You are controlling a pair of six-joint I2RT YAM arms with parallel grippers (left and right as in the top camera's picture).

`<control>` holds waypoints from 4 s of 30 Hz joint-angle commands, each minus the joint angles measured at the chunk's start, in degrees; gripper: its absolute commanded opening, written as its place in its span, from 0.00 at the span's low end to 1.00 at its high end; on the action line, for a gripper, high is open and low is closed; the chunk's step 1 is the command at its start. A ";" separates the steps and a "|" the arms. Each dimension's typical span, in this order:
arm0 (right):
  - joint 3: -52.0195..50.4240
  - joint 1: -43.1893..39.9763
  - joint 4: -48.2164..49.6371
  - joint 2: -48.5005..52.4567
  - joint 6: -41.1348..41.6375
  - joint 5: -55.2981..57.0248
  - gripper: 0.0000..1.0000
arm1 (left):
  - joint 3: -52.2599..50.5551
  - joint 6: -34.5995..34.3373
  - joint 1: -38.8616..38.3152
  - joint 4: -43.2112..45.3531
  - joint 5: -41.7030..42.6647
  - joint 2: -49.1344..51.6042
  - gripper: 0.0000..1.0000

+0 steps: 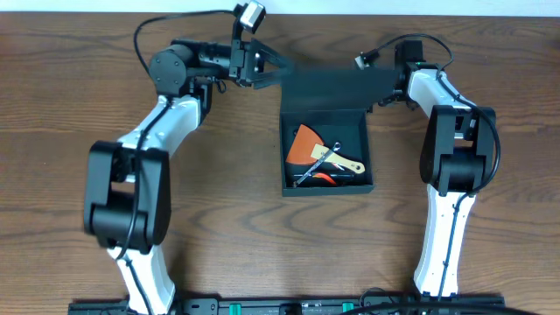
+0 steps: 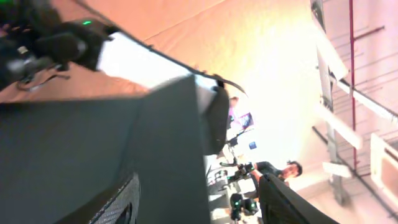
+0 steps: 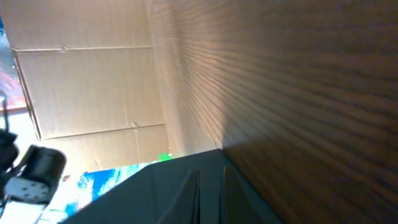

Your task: Pack container

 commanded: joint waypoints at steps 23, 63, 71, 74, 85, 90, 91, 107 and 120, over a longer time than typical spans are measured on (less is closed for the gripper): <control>0.37 -0.37 -3.39 -9.38 -13.66 18.56 0.04 | -2.62 9.94 5.97 -3.76 0.20 -5.77 0.99; 0.37 0.02 -27.10 -44.94 -23.82 43.50 0.06 | -2.60 104.50 5.77 -126.95 -60.08 -4.02 0.99; 0.35 2.45 -39.30 -44.96 -22.60 51.65 0.06 | -2.60 104.59 -0.31 -139.71 -76.48 -19.61 0.98; 0.35 5.09 -42.45 -44.96 -21.29 55.87 0.05 | -2.60 102.75 -3.82 -141.79 -80.50 -26.08 0.99; 0.22 17.31 -43.60 -44.94 -15.34 65.99 0.05 | -2.62 98.29 -8.87 -148.65 -86.90 -30.80 0.99; -2.32 20.48 -38.42 -44.92 -14.51 66.31 0.06 | -2.62 98.31 -8.87 -148.28 -86.93 -30.73 0.99; -4.17 20.79 -36.94 -44.92 -14.16 66.27 0.07 | -2.62 98.31 -8.87 -148.32 -86.93 -30.73 0.99; -28.74 20.96 -20.00 -44.92 -12.17 66.10 0.08 | -2.62 98.29 -8.87 -148.32 -86.90 -30.73 0.99; -35.71 20.96 -14.73 -44.92 -12.39 66.14 0.10 | -2.62 98.29 -8.87 -148.32 -86.90 -30.73 0.99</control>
